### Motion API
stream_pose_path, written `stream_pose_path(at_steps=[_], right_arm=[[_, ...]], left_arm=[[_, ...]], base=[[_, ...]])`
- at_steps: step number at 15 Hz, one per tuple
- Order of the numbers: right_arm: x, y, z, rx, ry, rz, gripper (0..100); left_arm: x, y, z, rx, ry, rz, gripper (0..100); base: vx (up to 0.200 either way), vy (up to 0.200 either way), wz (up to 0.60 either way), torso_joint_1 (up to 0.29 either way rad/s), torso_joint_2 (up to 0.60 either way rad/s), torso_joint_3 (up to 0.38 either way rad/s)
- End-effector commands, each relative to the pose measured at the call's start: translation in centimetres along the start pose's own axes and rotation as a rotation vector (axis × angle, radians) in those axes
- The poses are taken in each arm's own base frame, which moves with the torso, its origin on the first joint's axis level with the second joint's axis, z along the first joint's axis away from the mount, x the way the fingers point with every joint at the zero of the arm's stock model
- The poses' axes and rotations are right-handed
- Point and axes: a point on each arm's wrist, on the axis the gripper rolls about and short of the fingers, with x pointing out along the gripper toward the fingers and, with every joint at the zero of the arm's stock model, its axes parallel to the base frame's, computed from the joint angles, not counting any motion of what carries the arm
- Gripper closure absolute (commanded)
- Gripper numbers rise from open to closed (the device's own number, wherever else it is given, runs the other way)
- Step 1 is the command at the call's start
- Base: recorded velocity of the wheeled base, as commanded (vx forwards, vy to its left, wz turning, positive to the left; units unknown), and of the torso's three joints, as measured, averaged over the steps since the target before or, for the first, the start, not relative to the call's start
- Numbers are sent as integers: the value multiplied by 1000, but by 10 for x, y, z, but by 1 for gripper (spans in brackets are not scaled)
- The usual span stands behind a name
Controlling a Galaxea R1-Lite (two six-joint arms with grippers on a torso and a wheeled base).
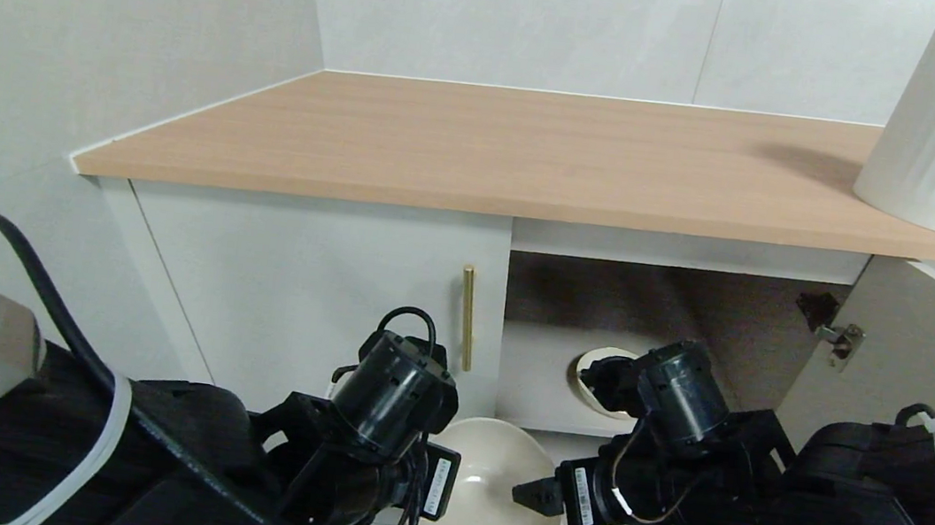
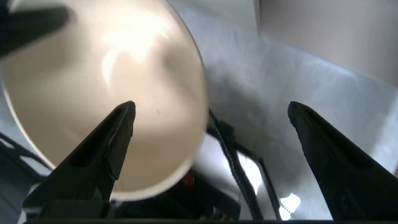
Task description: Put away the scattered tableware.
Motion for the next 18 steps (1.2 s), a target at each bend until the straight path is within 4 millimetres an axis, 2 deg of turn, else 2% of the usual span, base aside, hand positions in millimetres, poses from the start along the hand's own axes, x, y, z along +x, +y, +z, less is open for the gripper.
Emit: stream_pose_path(at_steps=[1, 6, 7, 18], right_arm=[[8, -1, -3, 2, 17, -6, 0], [14, -3, -5, 22, 18, -28, 0], [14, -2, -4, 22, 9, -26, 100], [14, -3, -4, 18, 3, -30, 100]], left_arm=[[-1, -1, -1, 2, 0, -5, 100], [-1, -2, -1, 5, 1, -6, 100], [0, -1, -2, 5, 5, -3, 100], [1, -2, -4, 11, 13, -1, 100]], base=[[0, 0, 0, 0, 0, 0], [0, 0, 0, 0, 0, 0], [0, 0, 0, 0, 0, 0], [0, 0, 0, 0, 0, 0]])
